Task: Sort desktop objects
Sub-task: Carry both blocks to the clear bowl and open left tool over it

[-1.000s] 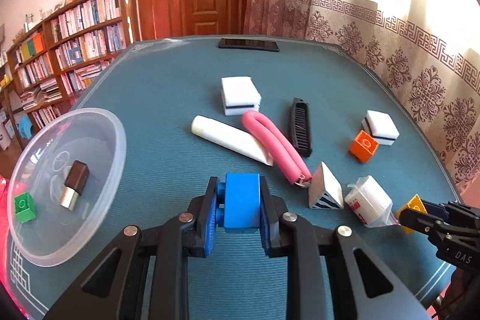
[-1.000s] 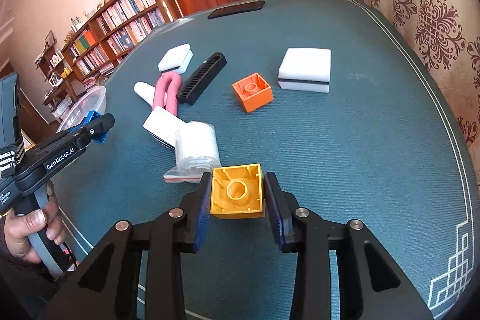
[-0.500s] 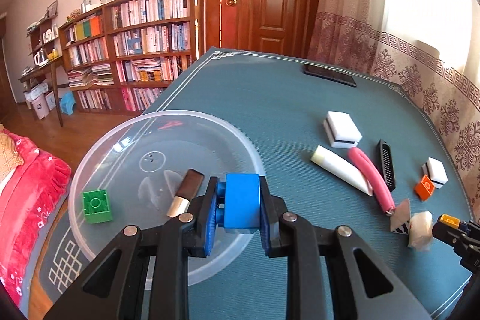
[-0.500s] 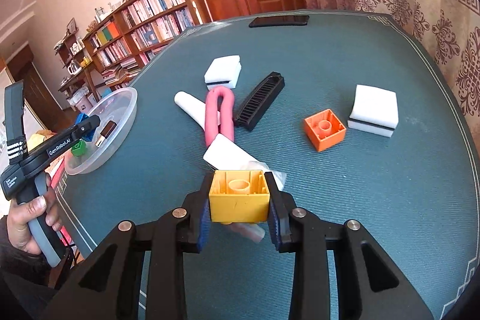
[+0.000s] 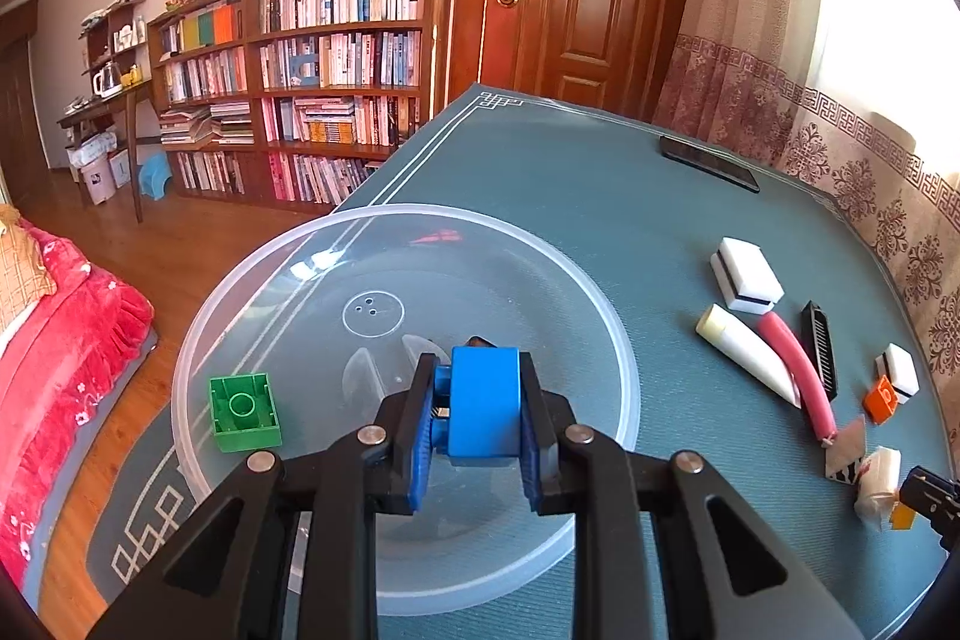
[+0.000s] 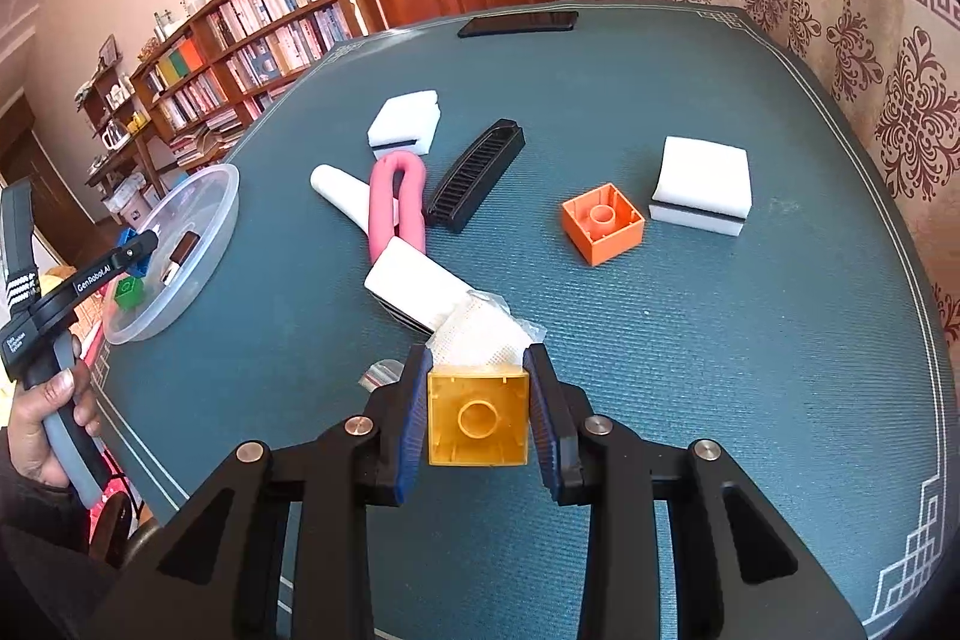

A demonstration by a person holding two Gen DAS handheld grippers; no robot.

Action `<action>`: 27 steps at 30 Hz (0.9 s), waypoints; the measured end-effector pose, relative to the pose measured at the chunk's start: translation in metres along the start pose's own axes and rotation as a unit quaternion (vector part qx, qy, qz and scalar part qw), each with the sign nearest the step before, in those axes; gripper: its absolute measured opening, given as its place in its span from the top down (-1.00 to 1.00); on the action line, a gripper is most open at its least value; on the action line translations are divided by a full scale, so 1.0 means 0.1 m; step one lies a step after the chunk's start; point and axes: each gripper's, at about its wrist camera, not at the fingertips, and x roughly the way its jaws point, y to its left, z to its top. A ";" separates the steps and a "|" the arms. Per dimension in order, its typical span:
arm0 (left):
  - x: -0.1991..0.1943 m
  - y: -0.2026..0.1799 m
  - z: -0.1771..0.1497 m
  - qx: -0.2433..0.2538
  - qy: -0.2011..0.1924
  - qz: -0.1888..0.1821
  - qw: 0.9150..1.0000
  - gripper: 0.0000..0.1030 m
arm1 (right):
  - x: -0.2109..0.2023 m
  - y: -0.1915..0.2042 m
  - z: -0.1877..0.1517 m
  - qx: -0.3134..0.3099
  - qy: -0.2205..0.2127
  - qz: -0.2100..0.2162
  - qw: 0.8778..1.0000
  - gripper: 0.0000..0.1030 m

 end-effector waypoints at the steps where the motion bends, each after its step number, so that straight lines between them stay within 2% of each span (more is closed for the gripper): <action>1: 0.00 0.00 0.00 0.000 0.000 0.000 1.000 0.49 | 0.00 0.00 -0.01 -0.004 0.001 -0.004 1.000 0.34; 14: 0.05 0.07 -0.03 -0.004 0.007 0.005 1.000 0.49 | 0.00 0.12 -0.02 -0.025 -0.010 -0.006 1.000 0.32; 21: 0.05 0.15 -0.02 -0.006 0.007 0.009 1.000 0.49 | -0.06 0.44 0.19 -0.062 -0.044 0.041 0.996 0.32; 27: 0.01 0.31 -0.01 -0.013 0.002 0.020 1.000 0.49 | 0.11 0.88 0.39 -0.101 -0.044 0.092 0.990 0.32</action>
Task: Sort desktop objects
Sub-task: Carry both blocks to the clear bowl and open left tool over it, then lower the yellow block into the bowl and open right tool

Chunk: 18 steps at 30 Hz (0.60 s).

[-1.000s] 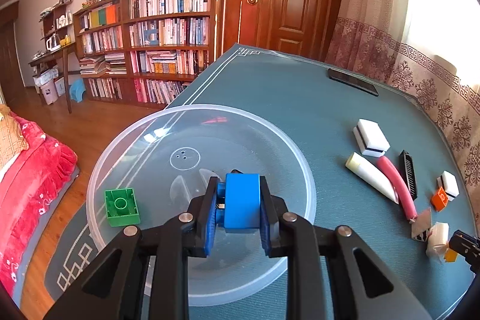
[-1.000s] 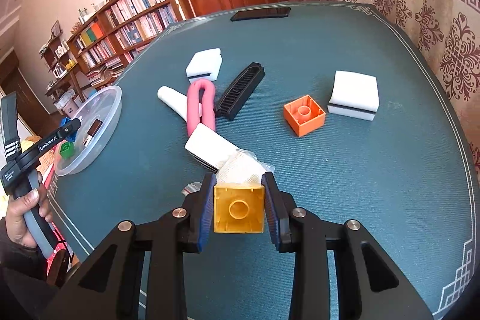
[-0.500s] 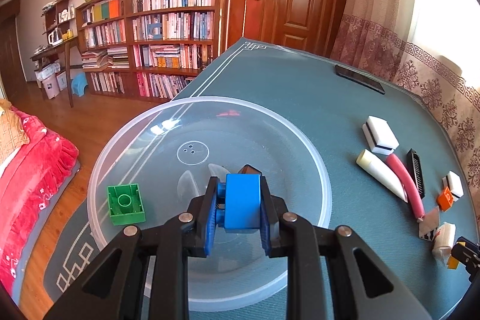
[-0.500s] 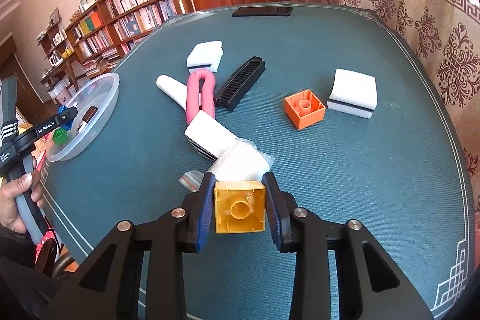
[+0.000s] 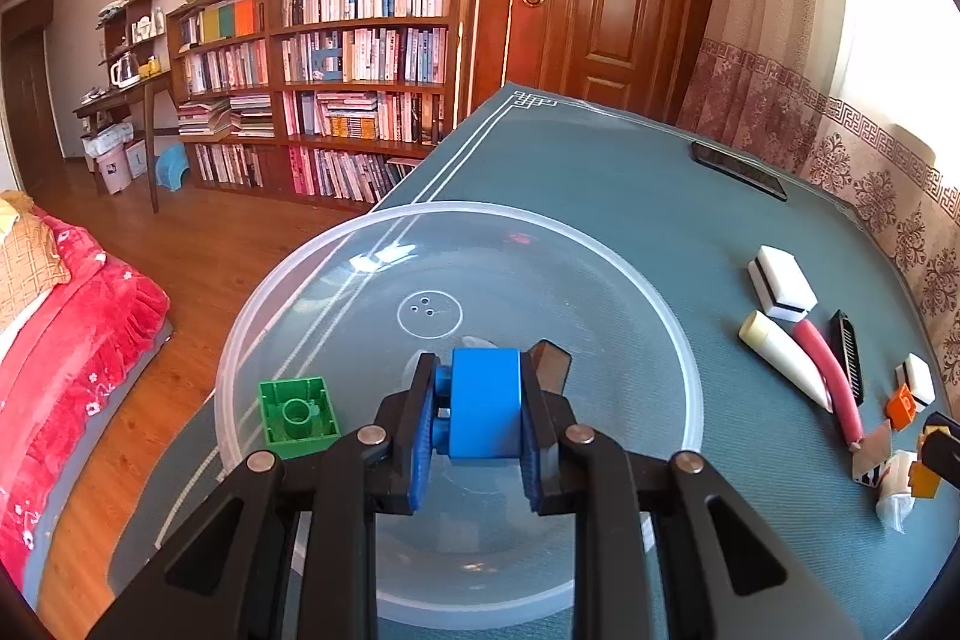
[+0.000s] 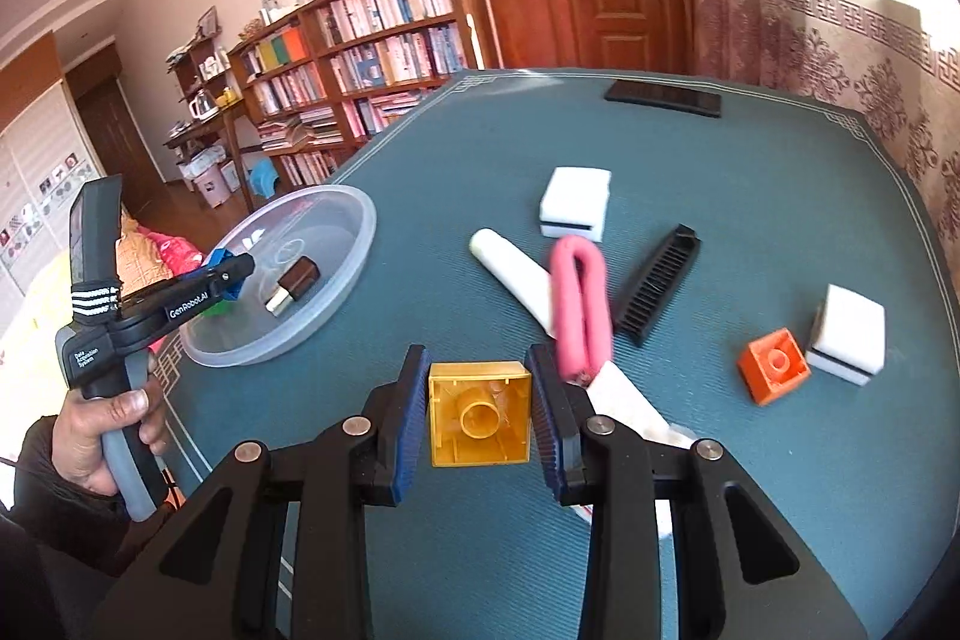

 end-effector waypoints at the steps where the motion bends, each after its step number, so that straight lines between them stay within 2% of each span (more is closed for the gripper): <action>1: 0.00 0.03 0.00 0.000 0.000 0.003 1.000 0.49 | 0.05 0.07 0.04 -0.007 0.001 0.006 1.000 0.32; 3: 0.01 0.07 0.00 0.002 0.002 0.003 1.000 0.48 | 0.15 0.19 0.11 -0.019 0.003 0.019 1.000 0.32; 4: 0.02 0.08 0.00 0.003 0.006 0.000 1.000 0.32 | 0.20 0.25 0.14 -0.022 0.005 0.026 0.999 0.32; 5: 0.02 0.10 0.01 0.003 0.008 -0.003 1.000 0.00 | 0.24 0.30 0.18 -0.023 0.006 0.033 0.999 0.32; 6: 0.02 0.11 0.01 0.002 0.007 -0.004 1.000 -0.18 | 0.29 0.35 0.22 -0.023 0.008 0.041 0.999 0.32; 7: 0.00 0.12 0.01 0.002 0.003 -0.004 1.000 -0.48 | 0.34 0.41 0.26 -0.023 0.008 0.050 0.998 0.32; 8: -0.02 0.14 0.02 0.003 -0.004 -0.004 1.000 -0.58 | 0.37 0.46 0.30 -0.024 0.008 0.058 0.998 0.32; 12: -0.07 0.17 0.07 0.020 -0.015 0.006 1.000 -0.60 | 0.55 0.67 0.44 -0.032 0.011 0.080 0.996 0.32; 18: -0.05 0.30 0.06 0.021 -0.006 0.017 1.000 -0.65 | 0.80 0.89 0.60 -0.038 0.019 0.103 0.994 0.31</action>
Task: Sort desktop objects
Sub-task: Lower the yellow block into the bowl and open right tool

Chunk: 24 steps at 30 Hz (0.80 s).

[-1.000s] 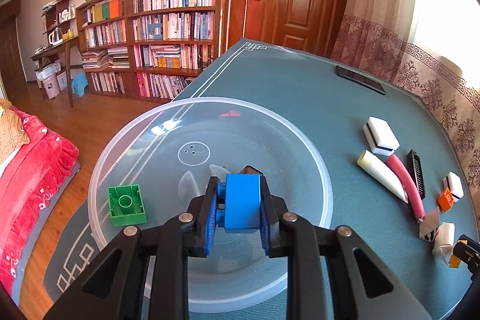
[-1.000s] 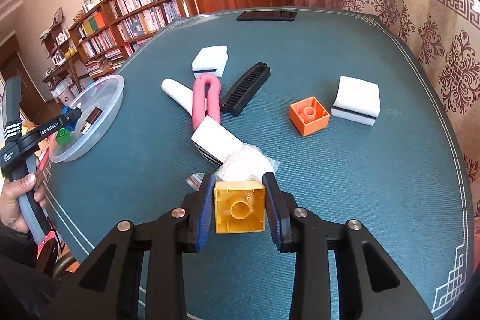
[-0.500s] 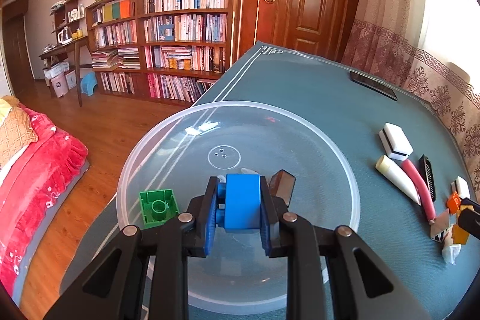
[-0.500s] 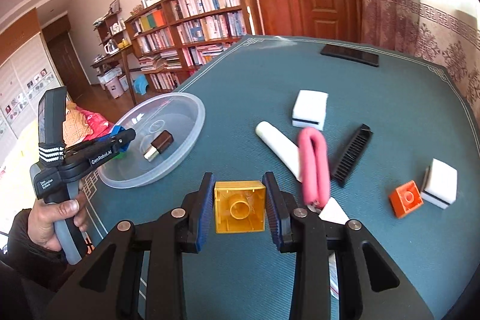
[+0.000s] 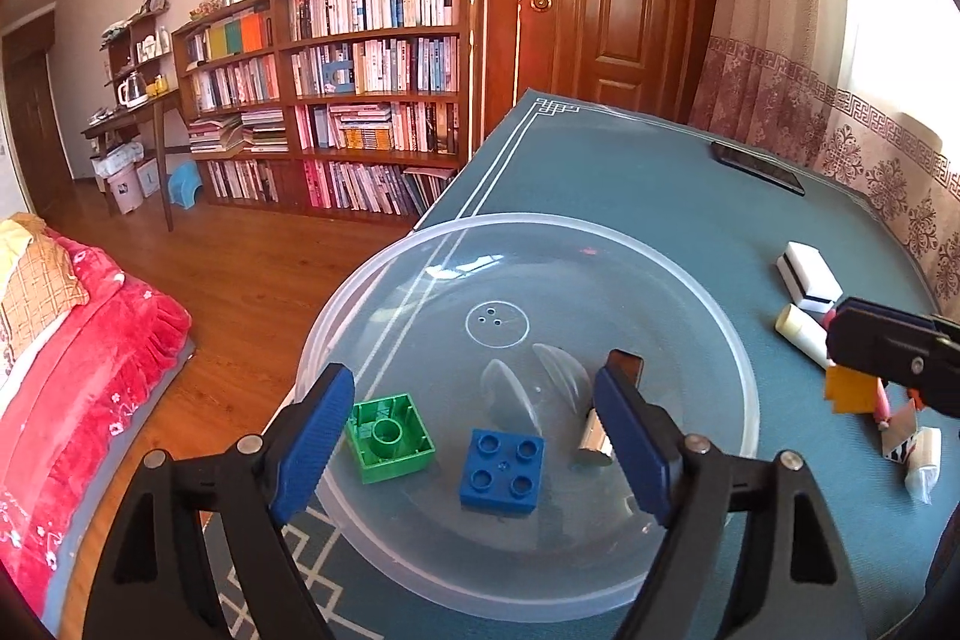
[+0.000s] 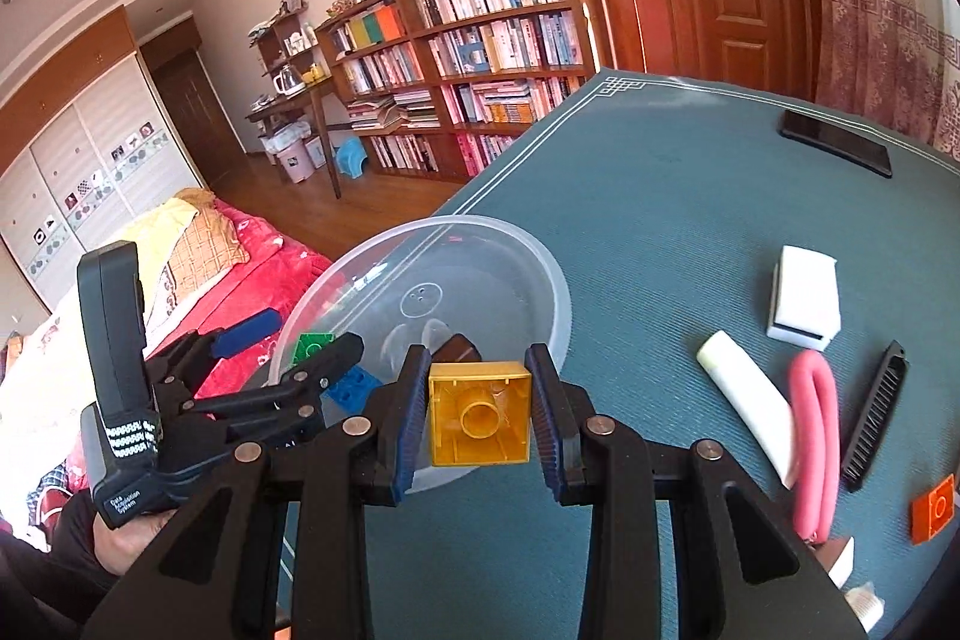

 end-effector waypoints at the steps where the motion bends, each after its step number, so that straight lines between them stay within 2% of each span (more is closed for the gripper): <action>1: 0.00 0.01 0.00 -0.002 0.001 0.002 1.000 -0.65 | 0.03 0.03 0.02 -0.001 0.000 0.002 1.000 0.31; 6: 0.00 0.09 0.00 -0.004 0.001 0.013 1.000 -0.71 | 0.22 0.10 0.12 0.000 0.006 0.007 1.000 0.31; 13: -0.03 0.16 -0.01 -0.007 -0.008 0.024 1.000 -0.99 | 0.43 0.15 0.16 0.001 0.024 0.011 1.000 0.31; 17: -0.02 0.17 -0.01 -0.006 -0.008 0.028 1.000 -0.99 | 0.50 0.11 0.15 0.014 0.039 0.015 0.999 0.27; 20: -0.02 0.19 -0.01 -0.007 -0.005 0.029 1.000 -0.99 | 0.48 0.07 0.13 0.019 0.037 0.014 0.999 0.14; 24: -0.02 0.19 -0.02 -0.007 -0.005 0.030 1.000 -0.99 | 0.46 0.05 0.11 0.023 0.034 0.013 0.999 0.10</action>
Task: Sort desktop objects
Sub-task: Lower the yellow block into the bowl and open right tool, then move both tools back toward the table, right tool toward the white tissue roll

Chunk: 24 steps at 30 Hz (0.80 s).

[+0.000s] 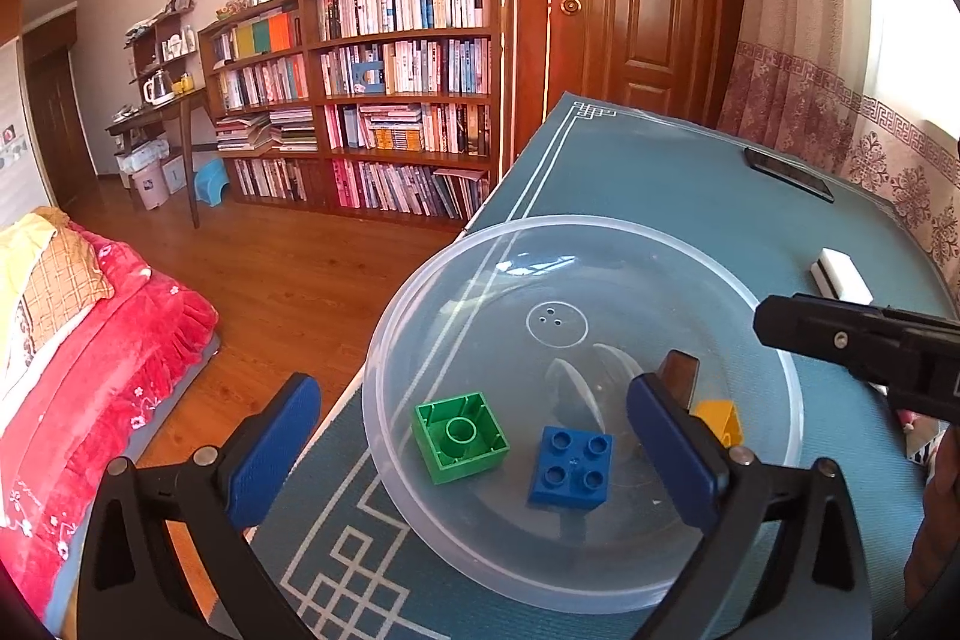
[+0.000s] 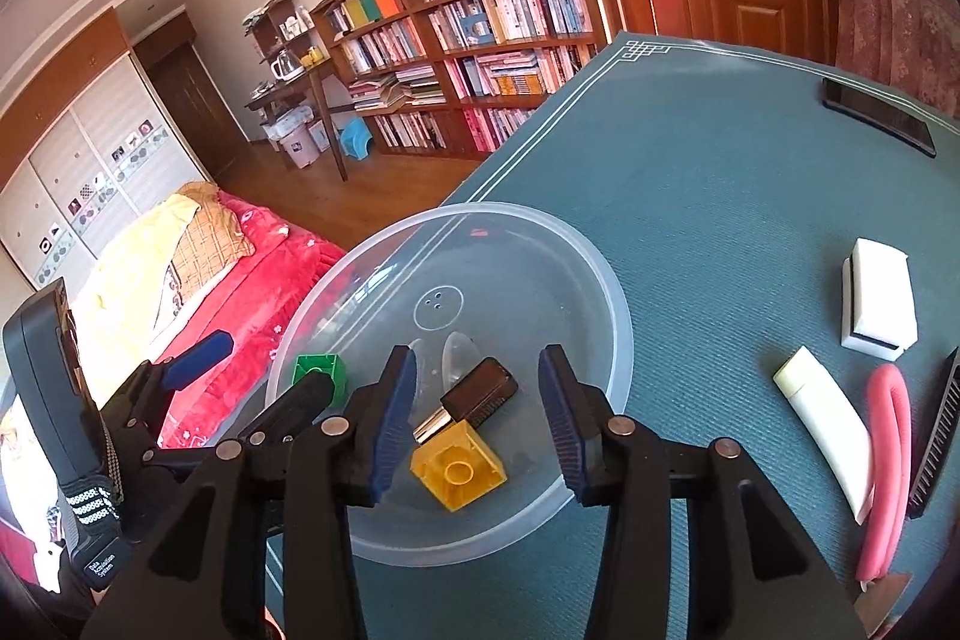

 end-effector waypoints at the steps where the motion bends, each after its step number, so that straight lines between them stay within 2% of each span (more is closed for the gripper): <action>1: 0.00 0.00 0.00 0.000 0.000 -0.001 1.000 -0.99 | 0.00 0.00 -0.01 0.000 0.001 0.000 1.000 0.10; 5: -0.02 -0.01 0.01 0.003 -0.003 0.000 1.000 -0.99 | -0.01 0.01 -0.04 -0.005 0.004 -0.011 1.000 0.10; 10: -0.02 -0.07 0.01 0.007 -0.001 -0.001 1.000 -0.99 | -0.07 -0.06 -0.11 -0.005 0.006 -0.045 0.999 0.10; 24: -0.10 -0.54 0.05 0.054 0.001 -0.023 0.998 -0.99 | -0.39 -0.39 -0.33 0.011 -0.014 -0.115 0.993 0.10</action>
